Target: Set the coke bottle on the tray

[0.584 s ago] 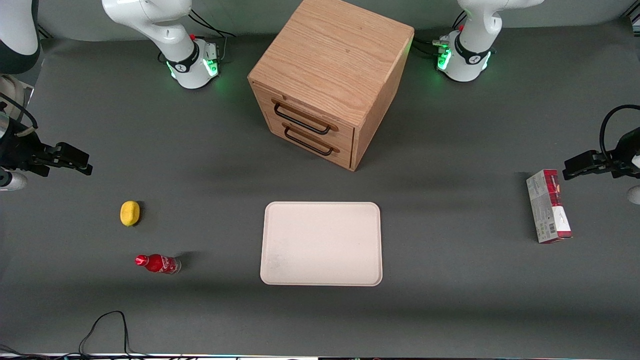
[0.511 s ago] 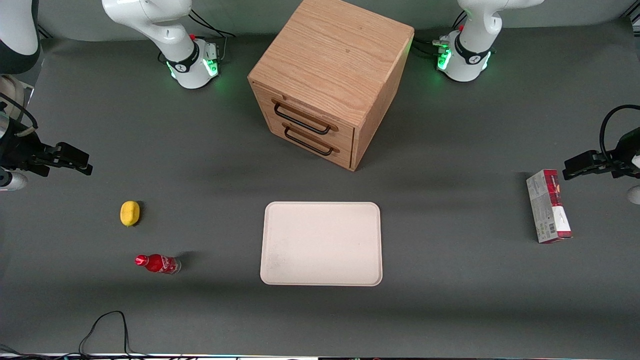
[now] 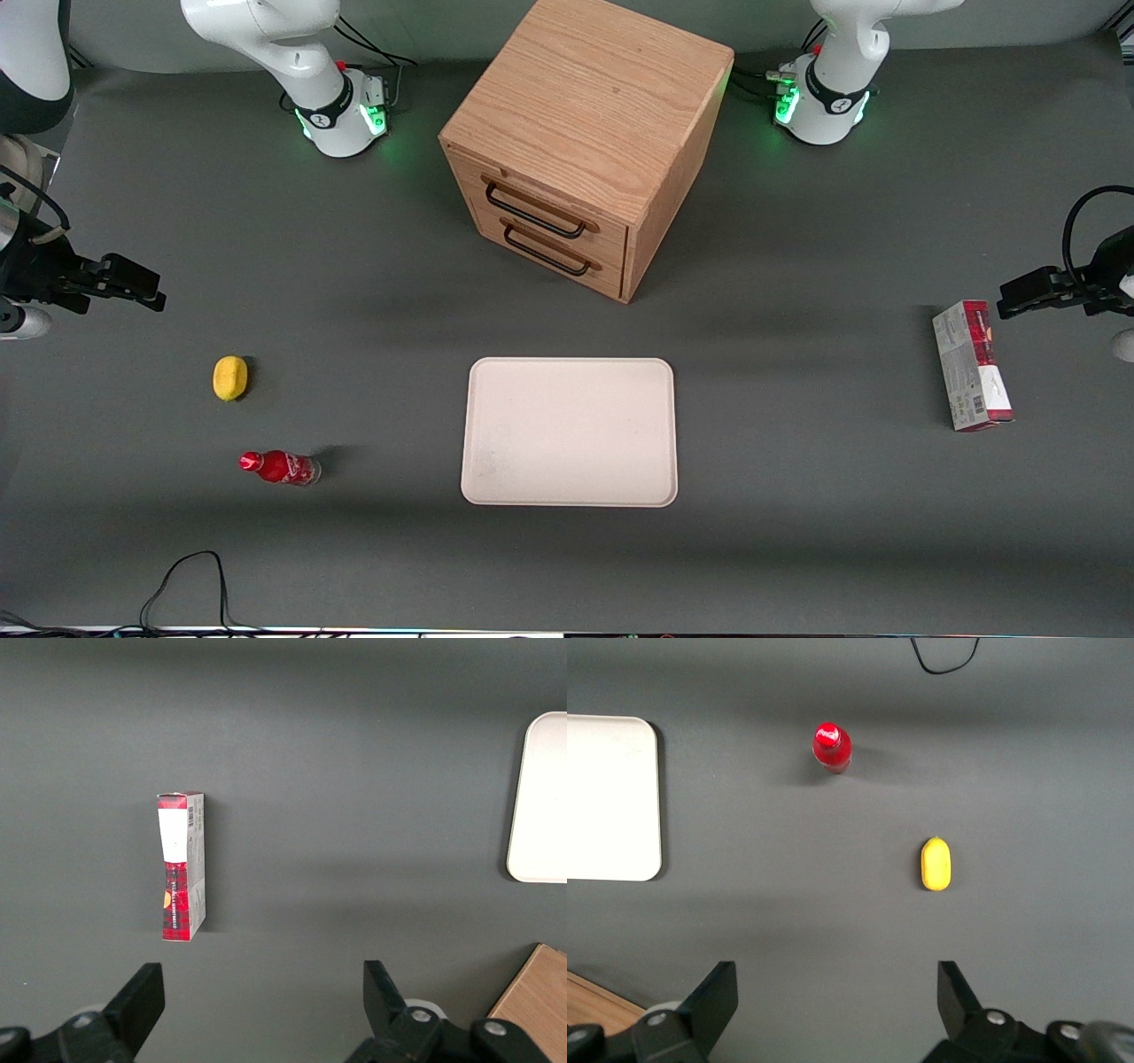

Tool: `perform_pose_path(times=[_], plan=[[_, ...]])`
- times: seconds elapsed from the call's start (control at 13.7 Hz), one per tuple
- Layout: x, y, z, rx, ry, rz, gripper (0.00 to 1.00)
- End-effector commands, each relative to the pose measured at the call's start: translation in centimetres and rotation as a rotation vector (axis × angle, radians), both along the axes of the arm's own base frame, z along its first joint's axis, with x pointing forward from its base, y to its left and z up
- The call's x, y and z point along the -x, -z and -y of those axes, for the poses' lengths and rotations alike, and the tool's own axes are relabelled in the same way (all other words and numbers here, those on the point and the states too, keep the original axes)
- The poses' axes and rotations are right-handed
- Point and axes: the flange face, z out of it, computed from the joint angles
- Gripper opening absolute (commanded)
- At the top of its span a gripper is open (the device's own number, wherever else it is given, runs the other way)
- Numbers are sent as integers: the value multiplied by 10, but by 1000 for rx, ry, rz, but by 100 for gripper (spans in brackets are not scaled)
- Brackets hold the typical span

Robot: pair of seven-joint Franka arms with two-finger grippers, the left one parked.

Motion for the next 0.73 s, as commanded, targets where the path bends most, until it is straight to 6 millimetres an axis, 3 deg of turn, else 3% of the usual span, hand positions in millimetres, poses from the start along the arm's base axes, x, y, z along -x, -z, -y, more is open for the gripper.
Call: perform_pose_path(times=[0.0, 0.15, 0.29, 0.66], plan=[[-36, 2, -1, 19, -17, -9, 100], [-72, 7, -3, 11, -80, -21, 100], [-94, 13, -1, 6, -75, -19, 100], [-109, 34, -5, -2, -82, -9, 100]])
